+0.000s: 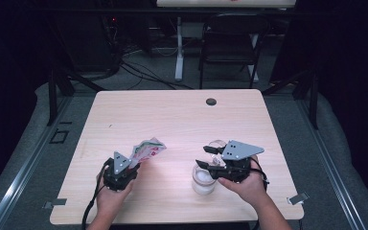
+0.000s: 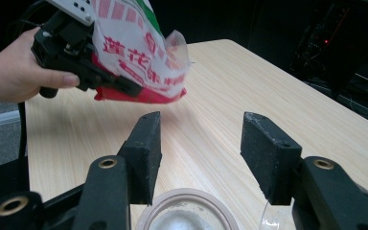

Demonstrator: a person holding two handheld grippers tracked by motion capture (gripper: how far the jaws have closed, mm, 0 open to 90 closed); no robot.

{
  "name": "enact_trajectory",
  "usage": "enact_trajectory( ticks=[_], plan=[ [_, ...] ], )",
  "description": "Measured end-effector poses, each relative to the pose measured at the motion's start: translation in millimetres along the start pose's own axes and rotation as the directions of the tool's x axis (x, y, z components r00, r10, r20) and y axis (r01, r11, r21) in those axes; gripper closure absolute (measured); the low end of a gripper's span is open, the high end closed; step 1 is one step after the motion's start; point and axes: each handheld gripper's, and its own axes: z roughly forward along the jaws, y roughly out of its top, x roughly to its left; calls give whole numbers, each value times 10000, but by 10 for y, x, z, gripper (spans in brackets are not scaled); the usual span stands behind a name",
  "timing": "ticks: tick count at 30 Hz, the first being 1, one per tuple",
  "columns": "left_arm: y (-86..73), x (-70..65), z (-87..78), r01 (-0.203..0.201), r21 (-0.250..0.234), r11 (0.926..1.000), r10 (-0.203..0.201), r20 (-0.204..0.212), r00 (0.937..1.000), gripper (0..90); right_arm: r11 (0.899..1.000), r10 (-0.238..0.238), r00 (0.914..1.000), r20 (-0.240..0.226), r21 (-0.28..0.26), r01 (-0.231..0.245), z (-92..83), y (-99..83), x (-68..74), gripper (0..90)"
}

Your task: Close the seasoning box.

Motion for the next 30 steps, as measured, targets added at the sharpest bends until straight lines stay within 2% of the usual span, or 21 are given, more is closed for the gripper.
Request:
enact_trajectory(
  ticks=[2, 5, 6, 8, 9, 11, 12, 15, 16, 18, 23, 27, 29, 30],
  plan=[
    [-27, 96, -26, 181, 16, 9998, -180, -388, 9991, 710, 10000, 6, 10000, 19, 5, -6, -1, -4, 1, 475],
    [-54, 158, -36, 330, -39, 9994, -332, -618, 9975, 709, 10000, 40, 10000, 46, -35, -40, -2, -11, -2, 471],
    [-86, 219, -49, 484, -35, 9988, -485, -867, 9951, 710, 10000, 86, 9999, 61, -37, -86, -6, -18, -9, 470],
    [-103, 255, -57, 601, -46, 9982, -603, -933, 9938, 709, 9999, 137, 9998, 116, 0, -137, -11, -23, -13, 469],
    [-137, 327, -74, 913, -92, 9958, -917, -1052, 9902, 709, 9999, 150, 9998, 100, 13, -150, -14, -26, -16, 468],
    [-148, 357, -82, 971, -80, 9952, -974, -1130, 9888, 709, 9999, 154, 9998, 115, 24, -155, -17, -31, -17, 468],
    [-187, 430, -93, 1301, -92, 9915, -1301, -1343, 9824, 709, 9998, 179, 9998, 129, 28, -180, -18, -33, -19, 467],
    [-236, 509, -92, 1588, 2, 9873, -1566, -1648, 9738, 709, 9998, 197, 9997, 114, 58, -197, -15, -41, -20, 465],
    [-236, 509, -92, 1588, 2, 9873, -1566, -1648, 9738, 709, 9998, 197, 9997, 114, 58, -197, -15, -41, -20, 465],
    [-289, 577, -77, 1916, 112, 9814, -1864, -1824, 9654, 708, 9996, 230, 9997, 83, 154, -231, -8, -50, -22, 464],
    [-348, 650, -54, 2138, 283, 9765, -2019, -2293, 9522, 708, 9993, 283, 9995, 105, 228, -285, -7, -63, -32, 461],
    [-382, 703, -55, 2266, 299, 9735, -2101, -2724, 9390, 708, 9993, 313, 9993, 183, 205, -316, -15, -71, -41, 457],
    [-392, 711, -50, 2228, 361, 9742, -2036, -2856, 9365, 708, 9992, 339, 9992, 190, 183, -343, -18, -74, -44, 456],
    [-412, 722, -35, 2236, 414, 9738, -2014, -2993, 9327, 708, 9992, 358, 9991, 239, 176, -362, -23, -77, -49, 455]
  ],
)
